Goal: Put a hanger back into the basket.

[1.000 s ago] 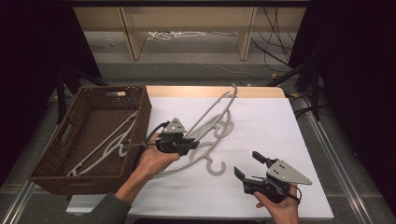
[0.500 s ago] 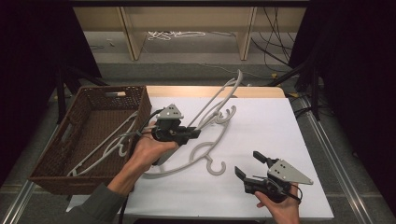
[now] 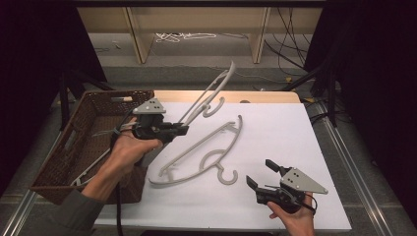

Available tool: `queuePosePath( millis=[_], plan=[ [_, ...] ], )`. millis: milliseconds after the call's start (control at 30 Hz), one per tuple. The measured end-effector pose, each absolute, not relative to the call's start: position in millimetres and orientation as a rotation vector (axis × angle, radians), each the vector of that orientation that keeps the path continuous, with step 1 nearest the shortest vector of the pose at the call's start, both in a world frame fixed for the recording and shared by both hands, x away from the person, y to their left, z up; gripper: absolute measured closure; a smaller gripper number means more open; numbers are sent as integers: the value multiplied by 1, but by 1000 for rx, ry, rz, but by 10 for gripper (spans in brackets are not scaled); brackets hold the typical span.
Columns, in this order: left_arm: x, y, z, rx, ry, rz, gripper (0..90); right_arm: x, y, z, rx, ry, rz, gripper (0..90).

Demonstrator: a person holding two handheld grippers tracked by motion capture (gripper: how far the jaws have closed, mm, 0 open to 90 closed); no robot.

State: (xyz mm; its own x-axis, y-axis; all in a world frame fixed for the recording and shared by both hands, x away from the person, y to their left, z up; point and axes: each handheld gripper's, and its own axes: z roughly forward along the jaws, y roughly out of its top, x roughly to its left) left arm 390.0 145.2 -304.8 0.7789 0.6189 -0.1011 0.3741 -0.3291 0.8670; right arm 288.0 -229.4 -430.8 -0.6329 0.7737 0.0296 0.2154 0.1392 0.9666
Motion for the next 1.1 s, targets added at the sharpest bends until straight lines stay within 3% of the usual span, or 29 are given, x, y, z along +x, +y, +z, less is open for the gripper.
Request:
queuePosePath(
  millis=[700,1100],
  plan=[
    [377,261,-294,1987,873,504,819,290,-227,-434,953,1933,1529,189],
    [367,308,-328,2006,935,539,819,290,-226,-435,958,1944,1514,189]
  ],
)
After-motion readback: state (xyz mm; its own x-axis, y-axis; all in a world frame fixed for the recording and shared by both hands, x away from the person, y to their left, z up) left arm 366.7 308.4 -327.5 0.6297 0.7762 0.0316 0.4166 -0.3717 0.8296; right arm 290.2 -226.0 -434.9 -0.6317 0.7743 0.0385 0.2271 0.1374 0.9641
